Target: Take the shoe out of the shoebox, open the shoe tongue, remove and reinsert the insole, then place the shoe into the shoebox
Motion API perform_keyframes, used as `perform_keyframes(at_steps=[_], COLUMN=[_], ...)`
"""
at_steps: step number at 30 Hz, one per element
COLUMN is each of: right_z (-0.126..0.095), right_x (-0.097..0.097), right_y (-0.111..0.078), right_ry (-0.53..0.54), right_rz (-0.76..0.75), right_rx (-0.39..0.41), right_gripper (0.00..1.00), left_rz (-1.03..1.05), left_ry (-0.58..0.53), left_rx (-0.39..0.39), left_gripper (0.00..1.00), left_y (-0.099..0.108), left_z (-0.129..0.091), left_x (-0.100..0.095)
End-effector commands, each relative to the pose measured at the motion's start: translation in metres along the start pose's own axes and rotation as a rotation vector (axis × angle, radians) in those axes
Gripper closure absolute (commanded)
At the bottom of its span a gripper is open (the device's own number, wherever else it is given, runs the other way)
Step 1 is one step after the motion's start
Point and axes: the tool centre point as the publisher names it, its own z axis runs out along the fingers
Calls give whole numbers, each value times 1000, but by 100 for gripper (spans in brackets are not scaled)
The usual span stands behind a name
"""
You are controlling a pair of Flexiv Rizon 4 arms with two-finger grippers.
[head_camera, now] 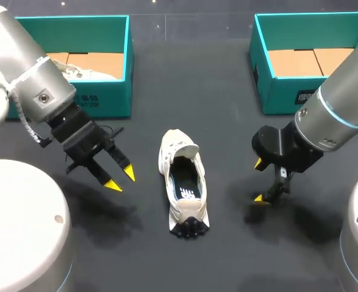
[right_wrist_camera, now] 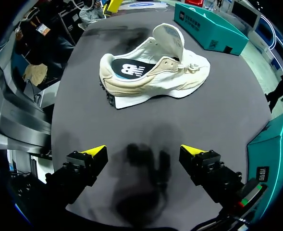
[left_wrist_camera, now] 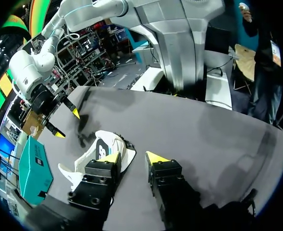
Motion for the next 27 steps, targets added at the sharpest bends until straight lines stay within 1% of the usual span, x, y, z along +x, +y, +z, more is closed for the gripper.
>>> perform_keyframes(at_steps=[1, 3, 4, 5, 6, 10, 11, 12, 24, 27], right_z=[-14, -14, -14, -14, -14, -14, -14, -14, -14, -14], right_x=[5, 5, 5, 5, 5, 5, 5, 5, 5, 5], right_y=[-5, -5, -5, -5, -5, -5, -5, -5, -5, -5], right_ry=[-4, -4, -4, -4, -4, -4, -4, -4, -4, -4], right_rz=[-2, -2, -2, -2, -2, -2, -2, -2, -2, -2], right_rx=[-6, -6, -6, -6, -6, -6, -6, -6, -6, -6], right_gripper=[0, 0, 0, 0, 0, 0, 0, 0, 0, 0], left_rz=[10, 20, 23, 33, 40, 87, 99, 108, 108, 184], left_ry=[95, 137, 163, 180, 201, 287, 300, 289, 289, 368], left_rx=[-11, -18, -25, -44, -53, -93, -101, -102, -102, -124], left_gripper=[69, 71, 75, 94, 100, 100, 100, 100, 100, 100], left_y=[-1, 0, 0, -1, -1, -2, -1, 1, 1, 2], left_z=[-9, -12, -13, -14, -16, -24, -26, -29, -29, -25], left_x=[-5, -6, -7, -8, -10, -20, -24, -29, -29, -37])
